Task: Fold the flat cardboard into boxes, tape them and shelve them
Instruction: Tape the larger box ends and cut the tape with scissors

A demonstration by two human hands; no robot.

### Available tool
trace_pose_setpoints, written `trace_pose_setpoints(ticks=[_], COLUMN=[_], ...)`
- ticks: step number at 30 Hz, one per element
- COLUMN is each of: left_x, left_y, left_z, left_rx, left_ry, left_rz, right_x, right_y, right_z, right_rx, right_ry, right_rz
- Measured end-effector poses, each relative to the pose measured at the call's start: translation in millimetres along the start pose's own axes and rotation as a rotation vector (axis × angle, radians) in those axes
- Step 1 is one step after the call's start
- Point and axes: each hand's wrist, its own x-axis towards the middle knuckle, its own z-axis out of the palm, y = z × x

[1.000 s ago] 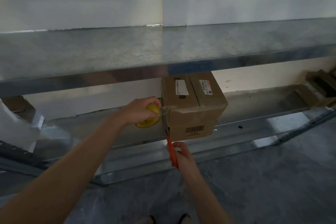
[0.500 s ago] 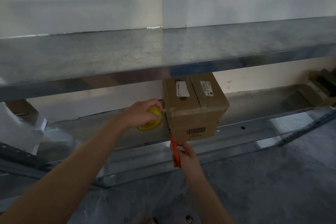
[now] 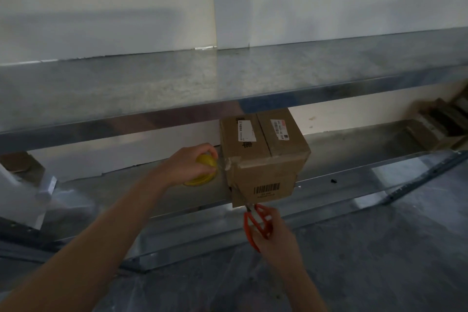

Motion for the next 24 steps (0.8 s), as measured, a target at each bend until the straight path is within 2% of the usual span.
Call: trace_pose_setpoints(ticks=[4, 8, 12, 21, 24], left_x=[2, 3, 1, -5, -6], left_y=[-3, -2, 0, 0, 1], left_z=[4, 12, 23, 43, 49], left_rx=[0.005, -0.008, -0.051, -0.095, -0.09], left_ry=[0.016, 0.072, 0.146, 0.217, 0.246], left_rz=[0.02, 0.012, -0.015, -0.153, -0.201], right_x=[-8, 21, 92, 228, 249], right_y=[42, 76, 91, 91, 95], right_z=[-50, -110, -148, -141, -136], right_rx=[-0.249, -0.301, -0.211, -0.406, -0.439], right_ry=[0.214, 0.399, 0.347, 0.315, 0.227], right_rz=[0.0, 0.042, 0.11, 0.07, 0.047])
